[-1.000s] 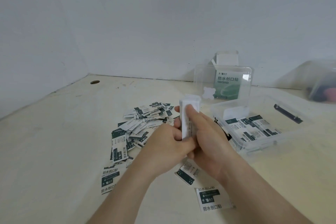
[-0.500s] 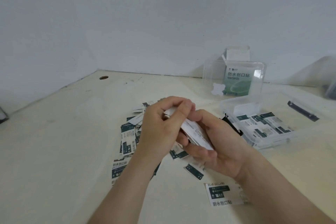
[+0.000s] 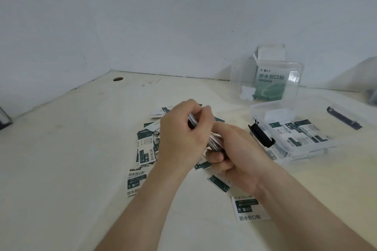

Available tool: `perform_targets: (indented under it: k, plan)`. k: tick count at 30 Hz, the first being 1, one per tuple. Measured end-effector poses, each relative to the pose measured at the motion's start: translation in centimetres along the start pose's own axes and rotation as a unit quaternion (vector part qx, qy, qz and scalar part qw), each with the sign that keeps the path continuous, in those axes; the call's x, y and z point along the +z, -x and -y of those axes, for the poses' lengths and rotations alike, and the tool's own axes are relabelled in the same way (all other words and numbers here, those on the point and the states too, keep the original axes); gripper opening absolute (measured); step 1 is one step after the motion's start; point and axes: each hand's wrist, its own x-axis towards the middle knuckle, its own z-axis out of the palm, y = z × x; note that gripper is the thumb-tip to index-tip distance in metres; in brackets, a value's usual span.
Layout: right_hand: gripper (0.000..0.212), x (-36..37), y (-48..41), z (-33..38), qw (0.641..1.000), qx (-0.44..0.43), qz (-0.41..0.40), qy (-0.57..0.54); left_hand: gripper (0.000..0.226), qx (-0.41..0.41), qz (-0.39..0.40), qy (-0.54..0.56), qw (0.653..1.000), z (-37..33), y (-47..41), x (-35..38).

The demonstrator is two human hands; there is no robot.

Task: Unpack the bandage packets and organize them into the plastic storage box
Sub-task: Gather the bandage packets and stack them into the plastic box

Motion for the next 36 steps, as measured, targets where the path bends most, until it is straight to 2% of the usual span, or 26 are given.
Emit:
perform_targets:
  k: [2, 4, 9, 16, 19, 21, 24, 26, 28, 30, 33, 36]
  plan:
    - [0.024, 0.1, 0.2, 0.0, 0.999, -0.017, -0.008, 0.031, 0.030, -0.011, 0.028, 0.005, 1.000, -0.1, 0.2, 0.1]
    - [0.028, 0.1, 0.5, 0.0, 0.999, -0.030, 0.002, 0.044, 0.033, -0.036, 0.027, -0.001, 0.999, -0.3, 0.0, -0.1]
    - [0.040, -0.4, 0.6, 0.3, 0.991, -0.035, 0.088, 0.094, 0.041, -0.132, 0.014, 0.022, 0.991, 0.4, -1.2, -1.0]
    - [0.018, -0.6, 0.7, 0.3, 0.973, -0.081, 0.095, 0.194, 0.048, -0.200, 0.034, 0.018, 0.979, 0.5, -1.3, -1.2]
    - [0.019, -0.5, 0.8, 0.3, 0.979, -0.094, 0.077, 0.161, 0.039, -0.213, 0.067, 0.071, 0.972, 0.2, -1.2, -1.2]
    - [0.018, -0.6, 0.6, 0.5, 0.988, -0.099, 0.066, 0.096, 0.034, -0.185, 0.128, 0.114, 0.968, 0.1, -1.1, -1.7]
    - [0.019, -1.0, 0.4, 0.7, 0.994, -0.099, 0.046, 0.016, 0.094, -0.100, 0.267, 0.154, 0.946, 0.8, -0.9, -2.2]
    - [0.015, -1.2, 0.1, 0.7, 0.994, -0.098, 0.039, 0.011, 0.105, -0.082, 0.303, 0.144, 0.938, 0.8, -0.6, -1.9]
    - [0.013, -1.2, 0.0, 0.5, 0.995, -0.085, 0.052, 0.009, 0.094, -0.086, 0.288, 0.095, 0.949, 0.6, -0.3, -1.4]
    - [0.022, -1.3, -0.1, 0.3, 0.994, -0.075, 0.076, 0.003, 0.069, -0.076, 0.259, 0.055, 0.961, 0.6, -0.1, -1.1]
    - [0.036, -1.1, 0.1, 0.3, 0.993, -0.062, 0.102, 0.015, 0.041, -0.071, 0.184, 0.075, 0.977, 0.4, -0.2, -1.0]
    - [0.020, -0.9, 0.3, 0.5, 0.991, -0.054, 0.117, 0.025, 0.030, -0.067, 0.078, 0.071, 0.992, 0.4, -0.6, -1.0]
